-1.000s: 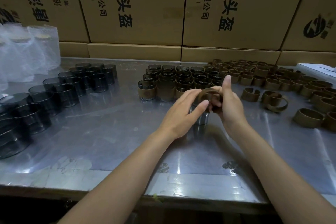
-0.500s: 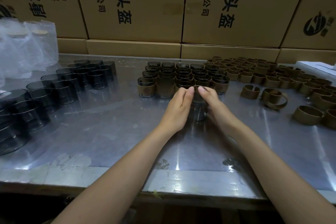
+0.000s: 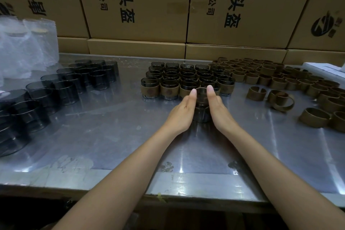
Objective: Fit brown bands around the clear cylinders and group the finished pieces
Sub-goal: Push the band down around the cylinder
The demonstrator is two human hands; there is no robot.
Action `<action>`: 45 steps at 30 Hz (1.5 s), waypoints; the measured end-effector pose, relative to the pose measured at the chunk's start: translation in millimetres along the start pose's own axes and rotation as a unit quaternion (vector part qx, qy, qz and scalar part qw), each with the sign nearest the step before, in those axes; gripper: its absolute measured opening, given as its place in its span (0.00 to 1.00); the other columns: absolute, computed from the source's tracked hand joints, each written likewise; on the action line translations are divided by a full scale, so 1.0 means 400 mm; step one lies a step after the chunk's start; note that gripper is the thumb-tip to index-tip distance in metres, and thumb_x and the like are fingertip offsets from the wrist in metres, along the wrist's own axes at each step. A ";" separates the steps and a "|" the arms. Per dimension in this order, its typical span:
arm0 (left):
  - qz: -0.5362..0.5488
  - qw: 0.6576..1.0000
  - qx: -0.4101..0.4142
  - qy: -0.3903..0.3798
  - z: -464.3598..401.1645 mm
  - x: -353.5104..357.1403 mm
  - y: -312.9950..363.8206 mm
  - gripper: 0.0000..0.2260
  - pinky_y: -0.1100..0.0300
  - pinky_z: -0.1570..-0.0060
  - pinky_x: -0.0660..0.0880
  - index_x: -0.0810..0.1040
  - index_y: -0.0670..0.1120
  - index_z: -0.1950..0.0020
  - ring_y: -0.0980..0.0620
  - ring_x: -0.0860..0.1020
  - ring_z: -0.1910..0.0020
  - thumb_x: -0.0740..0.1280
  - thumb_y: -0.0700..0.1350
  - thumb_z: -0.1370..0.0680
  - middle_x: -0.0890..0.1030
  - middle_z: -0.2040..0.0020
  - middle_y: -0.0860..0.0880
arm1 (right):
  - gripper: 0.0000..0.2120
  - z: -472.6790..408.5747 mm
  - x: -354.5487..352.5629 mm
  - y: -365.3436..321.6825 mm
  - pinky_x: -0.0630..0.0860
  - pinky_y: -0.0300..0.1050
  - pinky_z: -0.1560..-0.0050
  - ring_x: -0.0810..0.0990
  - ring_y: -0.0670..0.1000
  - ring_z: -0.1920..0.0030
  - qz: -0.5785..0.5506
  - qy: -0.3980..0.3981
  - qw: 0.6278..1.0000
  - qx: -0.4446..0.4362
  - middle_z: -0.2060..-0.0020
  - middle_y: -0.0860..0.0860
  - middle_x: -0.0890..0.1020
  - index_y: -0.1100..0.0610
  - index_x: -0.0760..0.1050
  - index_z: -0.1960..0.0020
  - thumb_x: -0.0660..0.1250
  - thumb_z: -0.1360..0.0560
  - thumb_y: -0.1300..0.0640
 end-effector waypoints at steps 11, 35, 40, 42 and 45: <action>0.080 0.995 -0.049 0.011 -0.004 -0.017 0.016 0.28 0.47 0.34 0.70 0.76 0.48 0.39 0.52 0.75 0.40 0.50 0.66 0.21 0.79 0.40 0.50 | 0.26 0.000 -0.019 0.002 0.65 0.17 0.67 0.74 0.24 0.63 -0.051 0.026 0.998 -0.021 0.69 0.27 0.78 0.35 0.80 0.65 0.47 0.19 0.38; 0.330 0.932 -0.106 -0.105 0.004 -0.054 0.026 0.18 0.63 0.53 0.78 0.83 0.50 0.49 0.54 0.83 0.48 0.68 0.61 0.29 0.85 0.48 0.50 | 0.19 0.012 -0.042 -0.028 0.79 0.38 0.64 0.84 0.48 0.56 -0.356 -0.044 0.932 0.052 0.52 0.53 0.85 0.56 0.79 0.44 0.64 0.25 0.43; 0.406 0.886 -0.151 -0.165 0.019 -0.064 0.023 0.29 0.62 0.52 0.79 0.78 0.42 0.40 0.51 0.82 0.45 0.72 0.59 0.33 0.83 0.44 0.46 | 0.25 0.023 -0.058 -0.025 0.78 0.38 0.63 0.82 0.49 0.54 -0.404 -0.107 0.906 0.071 0.50 0.52 0.83 0.57 0.77 0.41 0.66 0.32 0.42; 0.438 0.872 -0.146 -0.165 0.020 -0.066 0.024 0.26 0.61 0.50 0.79 0.78 0.43 0.41 0.51 0.82 0.47 0.73 0.56 0.33 0.83 0.45 0.46 | 0.25 0.026 -0.061 -0.025 0.78 0.38 0.64 0.80 0.49 0.54 -0.431 -0.130 0.891 0.067 0.48 0.53 0.81 0.57 0.77 0.40 0.66 0.31 0.43; 0.465 0.856 -0.125 -0.186 0.024 -0.065 0.030 0.22 0.61 0.50 0.79 0.80 0.44 0.44 0.52 0.82 0.49 0.73 0.55 0.33 0.84 0.48 0.47 | 0.23 0.031 -0.059 -0.026 0.79 0.38 0.63 0.80 0.50 0.54 -0.475 -0.169 0.861 0.058 0.49 0.54 0.82 0.58 0.77 0.40 0.64 0.29 0.44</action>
Point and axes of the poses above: each hand's wrist, its own z-axis away from the middle knuckle, its own x-axis out of the palm, y = z × x, the point moved 2 cm from there along -z, towards the middle knuckle
